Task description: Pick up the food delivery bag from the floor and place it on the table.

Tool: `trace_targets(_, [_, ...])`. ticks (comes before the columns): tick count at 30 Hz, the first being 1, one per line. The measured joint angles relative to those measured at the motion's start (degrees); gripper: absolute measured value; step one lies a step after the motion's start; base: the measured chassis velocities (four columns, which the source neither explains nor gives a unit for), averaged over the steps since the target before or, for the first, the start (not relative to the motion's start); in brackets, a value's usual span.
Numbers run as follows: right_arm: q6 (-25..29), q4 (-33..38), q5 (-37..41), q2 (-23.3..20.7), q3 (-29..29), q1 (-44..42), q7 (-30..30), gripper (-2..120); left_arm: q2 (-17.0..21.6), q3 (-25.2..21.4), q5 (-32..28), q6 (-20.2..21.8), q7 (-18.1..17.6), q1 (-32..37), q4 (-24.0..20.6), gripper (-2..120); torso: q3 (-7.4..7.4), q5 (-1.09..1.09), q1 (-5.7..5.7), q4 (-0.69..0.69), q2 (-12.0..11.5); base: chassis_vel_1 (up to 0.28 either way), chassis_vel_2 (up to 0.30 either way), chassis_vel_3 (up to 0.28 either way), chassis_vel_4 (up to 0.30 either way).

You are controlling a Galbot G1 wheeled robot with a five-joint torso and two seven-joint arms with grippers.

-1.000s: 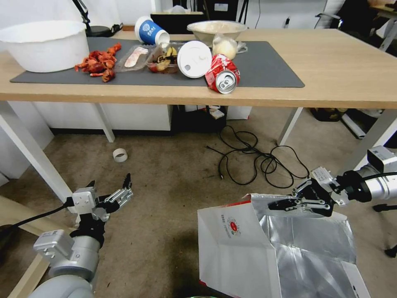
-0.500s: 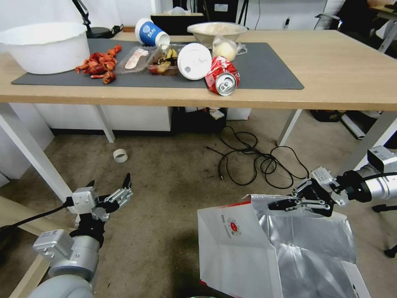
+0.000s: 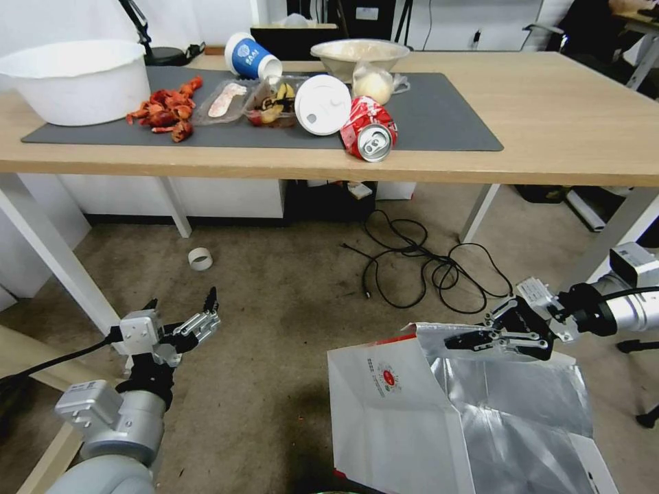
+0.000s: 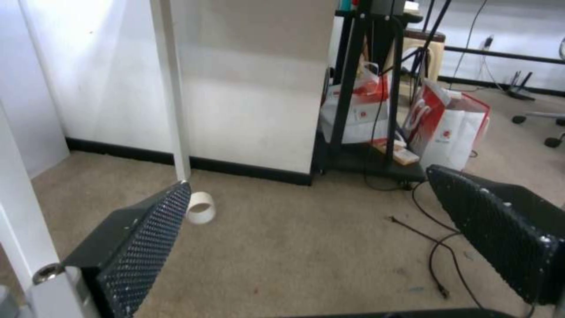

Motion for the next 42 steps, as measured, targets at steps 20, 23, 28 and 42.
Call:
trace_targets(20, [0.0, 0.0, -0.1, 0.0, 0.0, 0.0, -0.1, 0, 0.2, -0.1, 0.0, 0.0, 0.0, 0.0, 0.0, 100, 1.18, 0.0, 0.29, 0.0, 1.5, 0.0, 0.0, 0.0, 0.0])
trace_targets(23, [0.0, 0.0, -0.1, 0.0, 0.0, -0.1, -0.2, 0, 0.2, -0.1, 0.0, 0.1, 0.0, 0.0, 0.0, 100, 1.39, 0.0, 0.32, 0.0, 1.7, 0.0, 0.0, 0.0, 0.0])
trace_targets(28, [0.0, 0.0, -0.1, 0.0, 0.1, -0.1, -0.2, 0, 0.2, -0.1, 0.0, 0.0, 0.1, 0.1, 0.0, 100, 1.74, 0.0, 0.41, 0.0, 2.1, 0.0, 0.0, 0.0, 0.0])
trace_targets(42, [0.0, 0.0, -0.1, 0.0, 0.1, -0.1, -0.2, 0, 0.2, -0.1, 0.0, 0.0, 0.1, 0.0, 0.0, 100, 2.41, 0.0, 0.6, 0.0, 3.0, 0.0, 0.0, 0.0, 0.0])
